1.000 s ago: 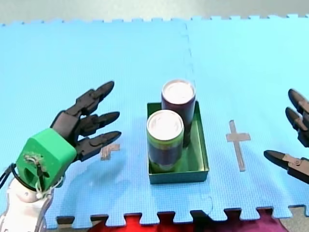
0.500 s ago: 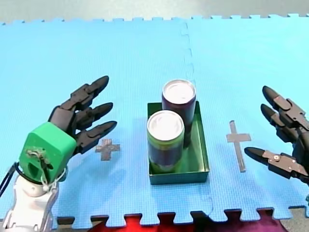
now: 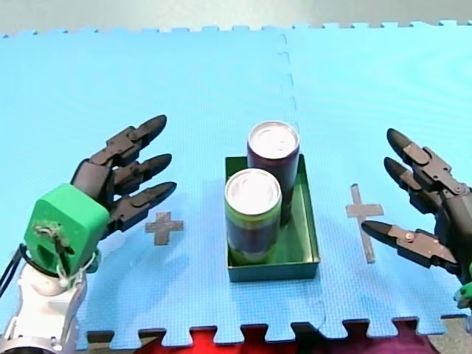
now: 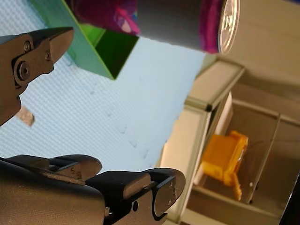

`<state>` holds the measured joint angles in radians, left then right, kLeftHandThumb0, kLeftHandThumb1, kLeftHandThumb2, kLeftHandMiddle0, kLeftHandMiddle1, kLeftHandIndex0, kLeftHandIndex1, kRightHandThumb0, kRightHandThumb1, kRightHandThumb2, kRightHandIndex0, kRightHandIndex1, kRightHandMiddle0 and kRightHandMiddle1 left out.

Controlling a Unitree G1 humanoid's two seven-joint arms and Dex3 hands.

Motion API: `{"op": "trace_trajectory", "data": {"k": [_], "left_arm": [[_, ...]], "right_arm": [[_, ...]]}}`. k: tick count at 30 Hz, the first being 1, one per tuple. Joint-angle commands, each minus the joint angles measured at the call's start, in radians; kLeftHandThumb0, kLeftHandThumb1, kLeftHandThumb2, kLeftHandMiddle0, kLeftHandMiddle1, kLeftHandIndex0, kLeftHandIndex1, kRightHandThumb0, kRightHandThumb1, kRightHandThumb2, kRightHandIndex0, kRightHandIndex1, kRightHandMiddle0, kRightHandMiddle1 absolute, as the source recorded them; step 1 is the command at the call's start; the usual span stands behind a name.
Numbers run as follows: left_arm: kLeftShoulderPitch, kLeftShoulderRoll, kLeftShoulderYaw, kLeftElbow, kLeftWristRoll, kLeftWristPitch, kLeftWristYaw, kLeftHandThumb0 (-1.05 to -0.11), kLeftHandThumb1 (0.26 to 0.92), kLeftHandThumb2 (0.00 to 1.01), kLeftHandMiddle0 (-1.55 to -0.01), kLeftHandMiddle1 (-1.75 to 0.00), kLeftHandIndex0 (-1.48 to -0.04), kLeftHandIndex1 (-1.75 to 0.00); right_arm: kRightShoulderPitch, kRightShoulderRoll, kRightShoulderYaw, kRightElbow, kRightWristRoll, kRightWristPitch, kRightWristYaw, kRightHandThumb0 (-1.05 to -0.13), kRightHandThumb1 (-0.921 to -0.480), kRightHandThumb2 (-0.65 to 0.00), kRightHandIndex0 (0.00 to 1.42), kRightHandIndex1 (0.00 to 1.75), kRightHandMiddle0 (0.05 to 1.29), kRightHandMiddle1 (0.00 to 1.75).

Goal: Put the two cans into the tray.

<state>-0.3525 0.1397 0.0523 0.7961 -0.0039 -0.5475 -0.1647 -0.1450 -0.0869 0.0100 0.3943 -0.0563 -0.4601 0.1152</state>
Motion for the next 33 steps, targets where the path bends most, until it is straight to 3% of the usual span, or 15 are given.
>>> {"op": "trace_trajectory", "data": {"k": [1,4,11,19,33], "left_arm": [[-0.013,0.008,0.006,0.016,-0.003,-0.008,-0.003,-1.048,0.859,0.00,-0.58,-0.03,-0.49,-0.02],[-0.018,0.008,0.008,0.023,-0.004,-0.011,-0.006,-1.048,0.859,0.00,-0.58,-0.03,-0.49,-0.02],[0.003,0.020,0.011,0.000,0.005,-0.017,-0.003,-1.048,0.861,0.00,-0.58,-0.02,-0.50,-0.01],[0.010,0.023,0.004,-0.008,0.039,-0.039,0.033,-1.048,0.866,0.00,-0.59,-0.02,-0.50,-0.01],[0.021,0.027,-0.001,-0.018,0.043,-0.040,0.038,-1.048,0.874,0.00,-0.61,-0.02,-0.51,-0.01]], "right_arm": [[-0.008,-0.007,-0.002,0.011,-0.001,-0.002,-0.005,-0.855,-0.748,-0.003,0.43,0.02,0.38,0.00],[-0.012,-0.011,-0.005,0.018,0.001,-0.006,-0.004,-0.863,-0.751,-0.003,0.44,0.01,0.38,0.00],[-0.004,-0.025,-0.016,0.022,0.017,-0.016,0.008,-0.867,-0.754,-0.002,0.44,0.01,0.38,0.00],[-0.013,-0.025,-0.020,0.045,0.025,-0.027,0.012,-0.864,-0.755,-0.001,0.44,0.00,0.38,0.00],[-0.002,-0.038,-0.030,0.034,0.040,-0.021,0.025,-0.861,-0.763,-0.002,0.43,0.00,0.38,0.00]]}}
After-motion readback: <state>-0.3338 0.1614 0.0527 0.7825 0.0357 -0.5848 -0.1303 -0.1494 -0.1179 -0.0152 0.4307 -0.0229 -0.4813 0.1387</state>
